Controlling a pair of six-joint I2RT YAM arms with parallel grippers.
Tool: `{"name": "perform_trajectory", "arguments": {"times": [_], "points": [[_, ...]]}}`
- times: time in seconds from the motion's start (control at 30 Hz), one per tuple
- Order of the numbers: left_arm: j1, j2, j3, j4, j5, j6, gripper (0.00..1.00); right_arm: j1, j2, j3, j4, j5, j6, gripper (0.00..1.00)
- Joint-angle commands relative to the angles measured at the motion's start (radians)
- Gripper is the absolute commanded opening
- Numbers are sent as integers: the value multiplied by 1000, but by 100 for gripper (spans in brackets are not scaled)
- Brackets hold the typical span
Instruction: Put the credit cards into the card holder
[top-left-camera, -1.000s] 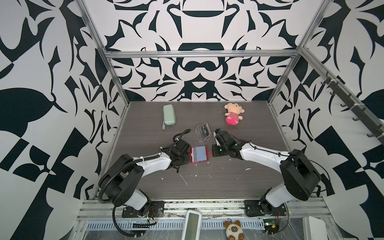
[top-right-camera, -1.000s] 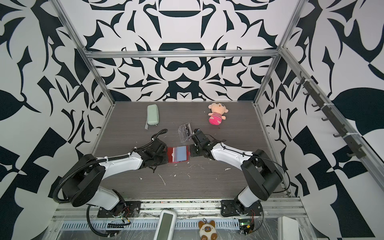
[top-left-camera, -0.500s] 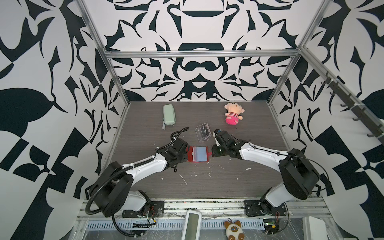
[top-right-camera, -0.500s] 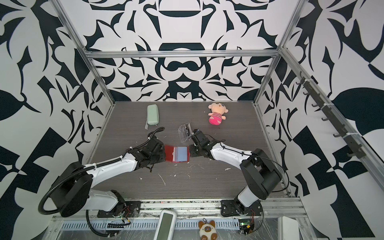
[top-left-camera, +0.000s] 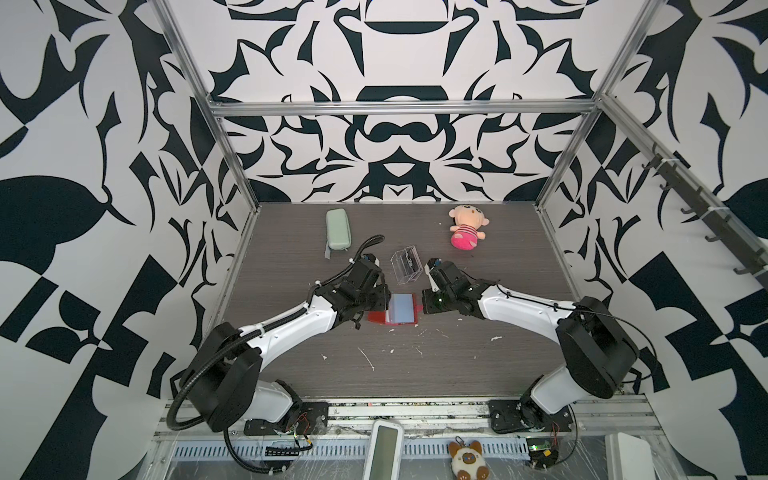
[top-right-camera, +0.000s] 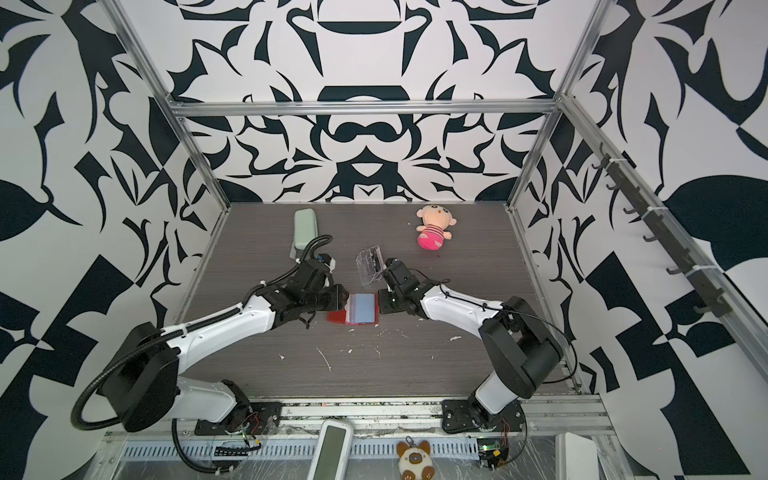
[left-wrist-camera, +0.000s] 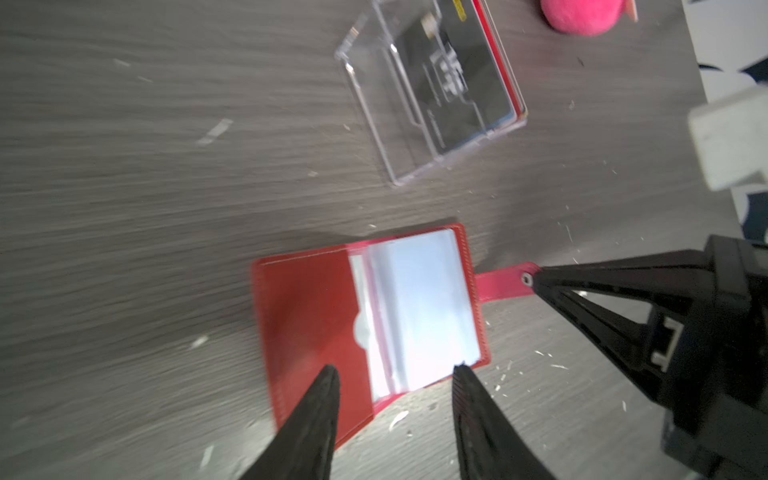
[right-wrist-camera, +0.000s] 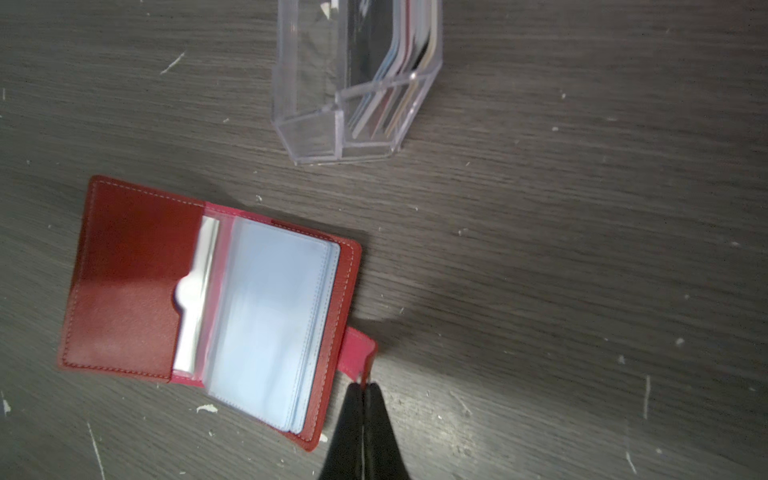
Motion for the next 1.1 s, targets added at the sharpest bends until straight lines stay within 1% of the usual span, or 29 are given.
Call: {"name": "perform_trajectory", "arguments": {"times": [0.0,0.13,0.2,0.4,0.57,1.07], "points": [[1,74,43,41,124,-44,48,-1,11,25,22,-11,5,0],[1,136,70,40,132,-82,48,-1,19,23,30,-15,6,0],[1,157,75,46,151,-83,48,-2,25,23,33,-18,6,0],[1,210,95,34,145,-86,46,0,49,21,54,-32,12,0],[1,253,107,44,164,-93,44,1,77,23,63,-38,14,0],[2,314,106,67,192,-107,39,1,153,29,85,-62,20,0]]}}
